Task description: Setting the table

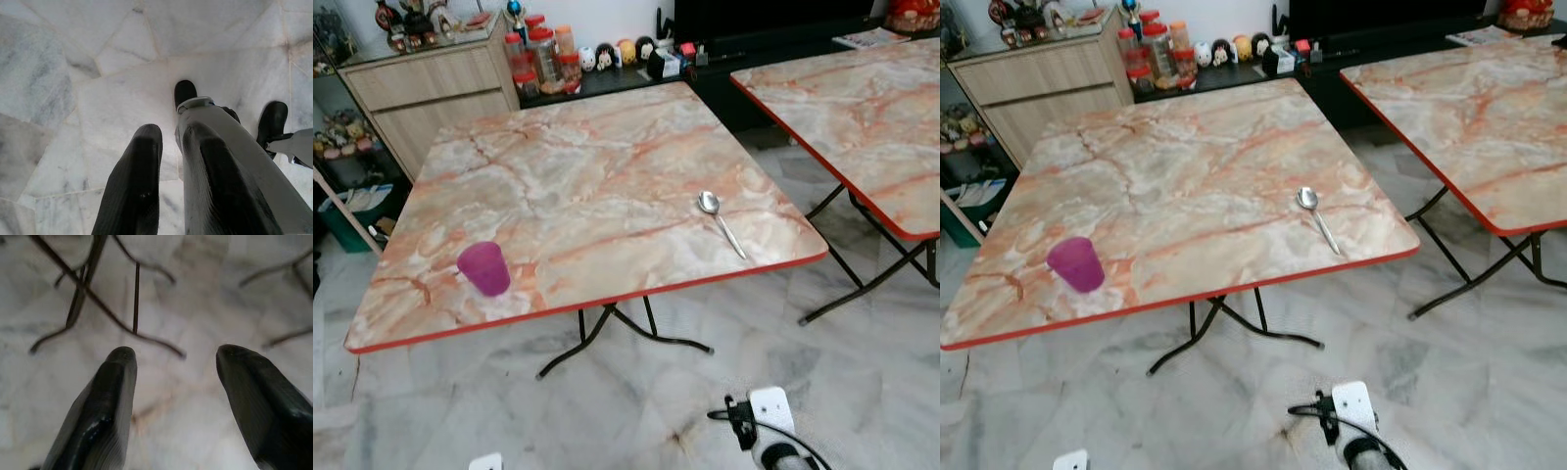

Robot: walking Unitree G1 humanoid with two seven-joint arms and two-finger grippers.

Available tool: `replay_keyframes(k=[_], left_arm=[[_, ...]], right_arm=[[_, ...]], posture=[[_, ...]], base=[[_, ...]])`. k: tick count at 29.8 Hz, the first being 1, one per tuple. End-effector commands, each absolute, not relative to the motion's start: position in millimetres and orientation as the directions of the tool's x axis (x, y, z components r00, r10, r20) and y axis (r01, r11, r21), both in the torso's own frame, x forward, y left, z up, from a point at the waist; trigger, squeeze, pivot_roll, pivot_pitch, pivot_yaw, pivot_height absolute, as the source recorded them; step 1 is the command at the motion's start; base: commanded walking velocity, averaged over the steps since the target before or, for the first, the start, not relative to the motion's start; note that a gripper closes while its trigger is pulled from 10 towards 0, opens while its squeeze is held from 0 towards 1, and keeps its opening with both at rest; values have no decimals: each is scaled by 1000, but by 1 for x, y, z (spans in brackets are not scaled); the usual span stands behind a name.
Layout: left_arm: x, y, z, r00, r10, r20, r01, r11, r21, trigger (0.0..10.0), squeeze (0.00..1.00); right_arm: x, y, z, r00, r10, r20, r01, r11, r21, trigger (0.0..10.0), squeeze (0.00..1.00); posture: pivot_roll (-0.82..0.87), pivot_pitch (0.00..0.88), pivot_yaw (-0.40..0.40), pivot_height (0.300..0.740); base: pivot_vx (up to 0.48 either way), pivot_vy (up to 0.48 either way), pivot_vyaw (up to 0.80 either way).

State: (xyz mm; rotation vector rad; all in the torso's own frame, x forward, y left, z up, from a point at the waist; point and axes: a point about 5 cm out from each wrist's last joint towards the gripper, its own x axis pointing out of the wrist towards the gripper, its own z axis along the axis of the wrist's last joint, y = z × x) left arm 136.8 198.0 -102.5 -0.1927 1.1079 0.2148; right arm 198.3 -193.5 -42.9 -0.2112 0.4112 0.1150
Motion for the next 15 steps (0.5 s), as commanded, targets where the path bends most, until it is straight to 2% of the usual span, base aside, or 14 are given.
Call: replay_keyframes(k=[1,7,15], left_arm=[[136,199,-102,432,74,-899,-236,971,-33,10000,0],[138,197,-102,437,66,-897,-222,974,-36,10000,0],[142,196,-101,444,61,-894,-215,976,-41,10000,0]], right_arm=[[219,-182,-17,956,143,-255,-201,955,-219,10000,0],[246,-164,28,976,214,-47,-219,947,-234,10000,0],[277,-141,77,968,228,109,-203,959,-198,10000,0]], posture=[[-314,0,110,740],[-315,0,111,740],[-310,0,109,740]], base=[[0,0,0],[0,0,0],[0,0,0]])
